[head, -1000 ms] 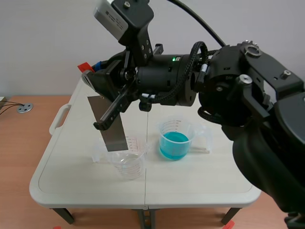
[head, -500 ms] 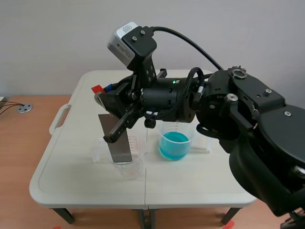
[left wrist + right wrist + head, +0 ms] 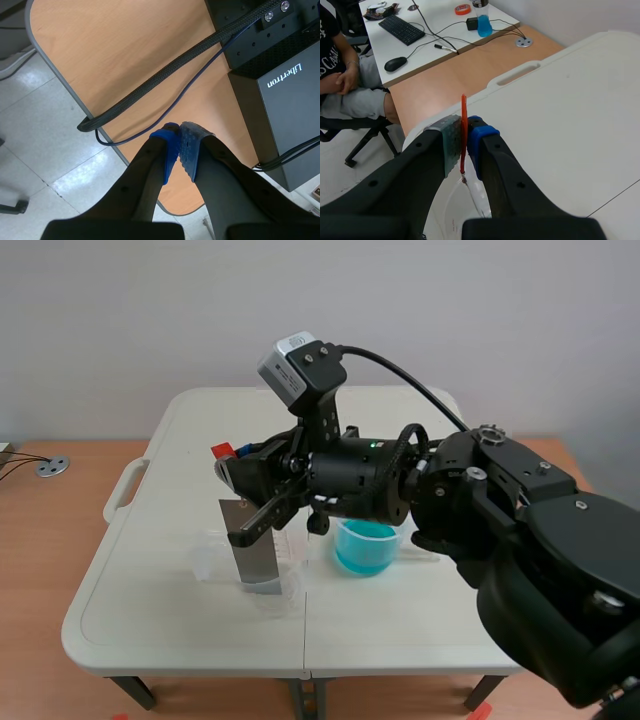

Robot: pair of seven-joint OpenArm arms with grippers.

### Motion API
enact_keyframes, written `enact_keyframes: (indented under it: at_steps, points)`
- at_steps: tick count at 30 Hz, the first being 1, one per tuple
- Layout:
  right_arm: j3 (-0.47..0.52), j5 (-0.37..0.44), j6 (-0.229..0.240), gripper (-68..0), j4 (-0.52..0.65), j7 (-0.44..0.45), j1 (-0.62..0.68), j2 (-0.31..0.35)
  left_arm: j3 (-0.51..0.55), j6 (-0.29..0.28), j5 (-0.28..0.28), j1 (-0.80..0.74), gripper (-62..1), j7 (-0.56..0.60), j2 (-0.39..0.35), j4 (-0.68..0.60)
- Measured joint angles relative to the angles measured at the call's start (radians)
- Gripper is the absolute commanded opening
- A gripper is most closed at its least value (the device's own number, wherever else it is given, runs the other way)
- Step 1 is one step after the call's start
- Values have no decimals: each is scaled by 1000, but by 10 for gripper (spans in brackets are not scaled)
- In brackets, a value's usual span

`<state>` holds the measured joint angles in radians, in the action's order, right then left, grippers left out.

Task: Hold the metal plate by the orange handle, dip it into the blue solution, take it out and point at it, then put the plate back in the beaker on the left.
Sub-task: 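Put the plate into the left beaker, then return to the home posture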

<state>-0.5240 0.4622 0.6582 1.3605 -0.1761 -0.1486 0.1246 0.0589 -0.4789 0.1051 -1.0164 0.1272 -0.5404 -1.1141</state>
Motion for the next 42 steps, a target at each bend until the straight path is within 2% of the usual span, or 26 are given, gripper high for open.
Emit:
enact_keyframes:
  at_steps: [7, 17, 21, 28, 40, 42]
  points:
    - [0, 11, 0, -662, -48, 45, 0, 0, 0, 0, 0, 0, -594, 0, 0, 0]
    - [0, 18, 0, -660, -54, 48, 0, 0, 0, 0, 0, 0, -594, 0, 0, 0]
    - [0, 18, 0, -620, -54, 48, 0, 0, 0, 0, 0, 0, -592, 0, 0, 0]
    - [0, 6, 0, -619, -54, 44, 0, 0, 0, 0, 0, 0, -592, 0, 0, 0]
    - [47, 6, 0, -321, -54, 66, 0, 0, 0, 1, 0, 3, -592, 0, 0, 0]
    - [56, 6, -6, -272, -54, 78, 0, 0, 0, 1, 0, 3, -566, 0, 0, 0]
